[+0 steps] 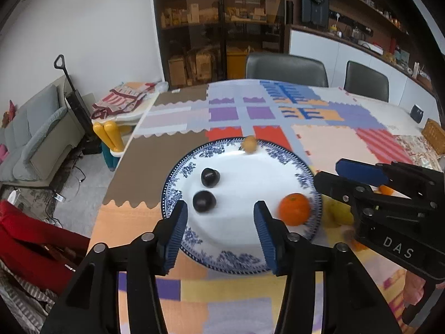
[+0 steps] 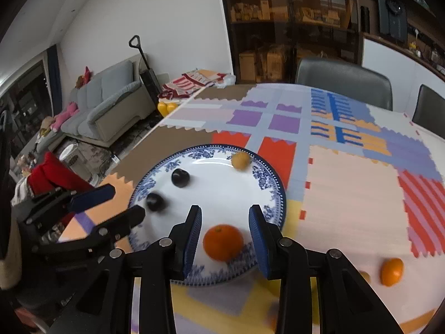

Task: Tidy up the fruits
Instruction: 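Withdraw both open tools from the plate toward the remaining fruits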

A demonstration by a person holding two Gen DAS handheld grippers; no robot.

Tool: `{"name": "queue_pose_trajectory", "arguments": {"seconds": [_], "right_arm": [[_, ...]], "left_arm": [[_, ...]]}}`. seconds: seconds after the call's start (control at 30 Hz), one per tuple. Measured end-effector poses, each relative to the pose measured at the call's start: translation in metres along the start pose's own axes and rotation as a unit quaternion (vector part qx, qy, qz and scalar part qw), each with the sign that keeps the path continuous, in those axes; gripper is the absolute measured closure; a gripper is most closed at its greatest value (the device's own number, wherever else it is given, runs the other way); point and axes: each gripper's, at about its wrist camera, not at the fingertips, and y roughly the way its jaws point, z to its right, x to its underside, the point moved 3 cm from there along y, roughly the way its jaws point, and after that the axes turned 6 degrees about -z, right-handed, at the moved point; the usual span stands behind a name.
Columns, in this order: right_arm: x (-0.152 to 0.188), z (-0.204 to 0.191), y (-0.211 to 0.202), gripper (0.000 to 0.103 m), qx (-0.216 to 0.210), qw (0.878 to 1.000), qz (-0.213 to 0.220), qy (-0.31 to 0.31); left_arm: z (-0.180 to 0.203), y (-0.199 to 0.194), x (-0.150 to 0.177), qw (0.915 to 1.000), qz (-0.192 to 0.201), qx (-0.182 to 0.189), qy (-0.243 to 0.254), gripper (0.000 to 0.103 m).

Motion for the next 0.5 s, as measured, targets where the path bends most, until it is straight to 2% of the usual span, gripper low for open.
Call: {"name": "queue_pose_trajectory", "arguments": {"seconds": [0.23,0.5], "right_arm": [[0.02,0.004,-0.051,0.061,0.006,0.999,0.033,0.014],[0.048,0.012,-0.104,0.046,0.025,0.997,0.063,0.024]], "left_arm": [[0.018,-0.044,0.013,0.9995,0.026,0.016,-0.001,0.042],[0.047,-0.086,0.033,0.9981,0.046,0.04,0.003,0.033]]}}
